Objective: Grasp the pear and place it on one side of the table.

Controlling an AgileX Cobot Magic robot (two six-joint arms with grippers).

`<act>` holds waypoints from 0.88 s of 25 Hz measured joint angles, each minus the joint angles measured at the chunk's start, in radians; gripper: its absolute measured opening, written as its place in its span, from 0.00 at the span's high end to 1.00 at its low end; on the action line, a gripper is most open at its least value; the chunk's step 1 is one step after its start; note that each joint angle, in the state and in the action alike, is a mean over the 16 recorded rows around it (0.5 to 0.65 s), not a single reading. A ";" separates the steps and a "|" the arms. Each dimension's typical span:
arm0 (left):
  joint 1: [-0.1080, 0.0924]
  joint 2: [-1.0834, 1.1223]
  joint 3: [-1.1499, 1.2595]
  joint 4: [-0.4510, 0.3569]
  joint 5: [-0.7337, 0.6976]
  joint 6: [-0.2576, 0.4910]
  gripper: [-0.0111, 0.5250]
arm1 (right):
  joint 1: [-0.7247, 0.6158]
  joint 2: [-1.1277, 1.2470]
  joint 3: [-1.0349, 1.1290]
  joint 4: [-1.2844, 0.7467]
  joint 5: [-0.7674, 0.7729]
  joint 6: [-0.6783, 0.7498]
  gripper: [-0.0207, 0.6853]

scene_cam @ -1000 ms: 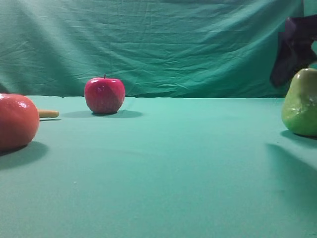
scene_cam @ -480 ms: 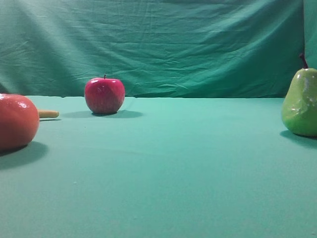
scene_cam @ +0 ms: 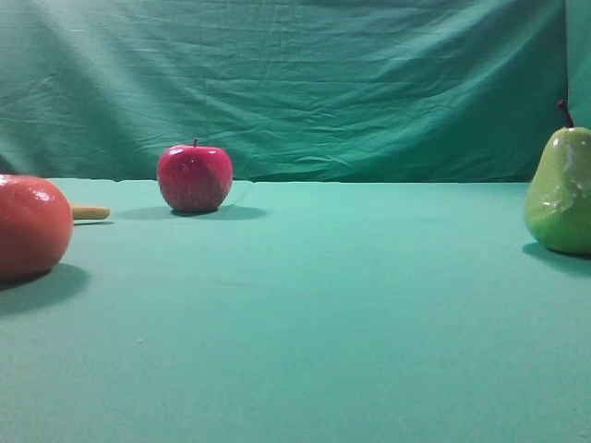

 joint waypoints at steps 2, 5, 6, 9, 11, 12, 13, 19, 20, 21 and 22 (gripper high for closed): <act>0.000 0.000 0.000 0.000 0.000 0.000 0.98 | -0.011 -0.020 0.020 -0.009 0.000 0.012 0.97; 0.000 0.000 0.000 0.000 0.000 0.000 0.98 | -0.034 -0.067 0.070 -0.025 -0.005 0.036 0.97; 0.000 0.000 0.000 0.000 0.000 0.000 0.98 | -0.043 -0.087 0.091 -0.030 -0.008 0.045 0.97; 0.000 0.000 0.000 0.000 0.000 0.000 0.98 | -0.077 -0.162 0.171 -0.046 -0.019 0.079 0.97; 0.000 0.000 0.000 0.000 0.000 0.000 0.98 | -0.102 -0.222 0.235 -0.054 -0.025 0.105 0.97; 0.000 0.000 0.000 0.000 0.000 0.000 0.98 | -0.116 -0.254 0.270 -0.056 -0.028 0.119 0.97; 0.000 0.000 0.000 0.000 0.000 0.000 0.98 | -0.129 -0.287 0.305 -0.057 -0.031 0.133 0.97; 0.000 0.000 0.000 0.000 0.000 0.000 0.98 | -0.188 -0.465 0.482 -0.069 -0.037 0.191 0.97; 0.000 0.000 0.000 0.000 0.000 0.000 0.98 | -0.194 -0.488 0.503 -0.074 -0.037 0.198 0.97; 0.000 0.000 0.000 0.000 0.000 0.000 0.98 | -0.199 -0.507 0.521 -0.079 -0.037 0.203 0.97; 0.000 0.000 0.000 0.000 0.000 0.000 0.98 | -0.204 -0.525 0.537 -0.085 -0.036 0.208 0.97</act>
